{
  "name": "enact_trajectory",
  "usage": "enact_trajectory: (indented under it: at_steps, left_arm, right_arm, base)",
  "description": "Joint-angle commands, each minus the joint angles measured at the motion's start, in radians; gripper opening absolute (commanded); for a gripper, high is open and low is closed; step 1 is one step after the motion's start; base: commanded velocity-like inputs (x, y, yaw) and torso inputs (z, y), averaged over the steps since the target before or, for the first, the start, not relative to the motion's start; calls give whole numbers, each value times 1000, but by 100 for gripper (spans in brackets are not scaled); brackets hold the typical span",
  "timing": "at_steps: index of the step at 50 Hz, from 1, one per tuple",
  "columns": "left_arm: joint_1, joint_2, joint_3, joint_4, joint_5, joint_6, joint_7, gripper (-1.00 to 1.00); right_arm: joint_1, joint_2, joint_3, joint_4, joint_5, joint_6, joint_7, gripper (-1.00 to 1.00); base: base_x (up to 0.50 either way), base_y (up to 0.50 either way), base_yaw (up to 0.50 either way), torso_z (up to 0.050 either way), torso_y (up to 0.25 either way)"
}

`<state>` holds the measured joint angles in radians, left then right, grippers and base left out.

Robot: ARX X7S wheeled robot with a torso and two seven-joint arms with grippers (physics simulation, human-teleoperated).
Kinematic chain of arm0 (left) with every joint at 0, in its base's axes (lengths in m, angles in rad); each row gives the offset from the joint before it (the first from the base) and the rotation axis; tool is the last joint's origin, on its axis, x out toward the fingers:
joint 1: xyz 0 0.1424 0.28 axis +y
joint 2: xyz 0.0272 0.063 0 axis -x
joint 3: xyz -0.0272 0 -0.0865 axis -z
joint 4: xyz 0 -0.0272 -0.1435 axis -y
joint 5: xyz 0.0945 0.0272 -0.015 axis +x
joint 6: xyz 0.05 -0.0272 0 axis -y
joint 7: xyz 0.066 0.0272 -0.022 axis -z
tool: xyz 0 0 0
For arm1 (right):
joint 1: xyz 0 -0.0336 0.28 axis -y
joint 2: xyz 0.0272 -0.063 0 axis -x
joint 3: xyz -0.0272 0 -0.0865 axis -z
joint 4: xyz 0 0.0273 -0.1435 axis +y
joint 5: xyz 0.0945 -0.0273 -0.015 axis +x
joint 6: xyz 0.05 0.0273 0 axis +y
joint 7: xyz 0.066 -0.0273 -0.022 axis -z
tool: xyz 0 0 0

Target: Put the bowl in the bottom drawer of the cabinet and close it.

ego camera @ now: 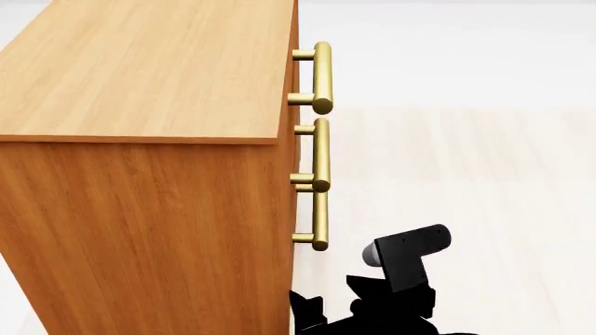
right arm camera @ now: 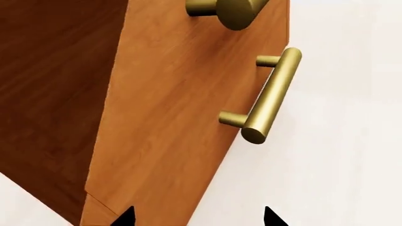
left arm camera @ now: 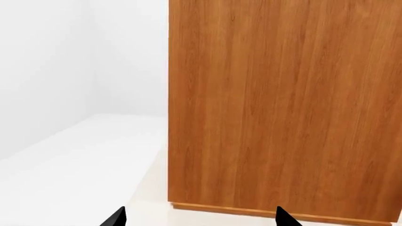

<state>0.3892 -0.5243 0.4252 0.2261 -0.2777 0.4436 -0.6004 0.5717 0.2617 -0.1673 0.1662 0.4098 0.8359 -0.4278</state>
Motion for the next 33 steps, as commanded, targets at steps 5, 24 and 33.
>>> enact_trajectory:
  at_steps: [5,24,33]
  left_arm:
    - [2,0,1,-2,5,4,-2,100]
    - [43,-38,-12,112,77,-44,-48,100]
    - [75,-71,-25,216,110,-94,-75,100]
  right_arm:
    - [-51,43,58,-84,6,5,118,100]
    - [-151,90,213,-283,-27,60,333,100]
    - [-193,114,352,-532,42,221,423,100]
  base:
    - [0,0,0,0,0]
    - [0,0,0,0,0]
    - [0,0,0,0,0]
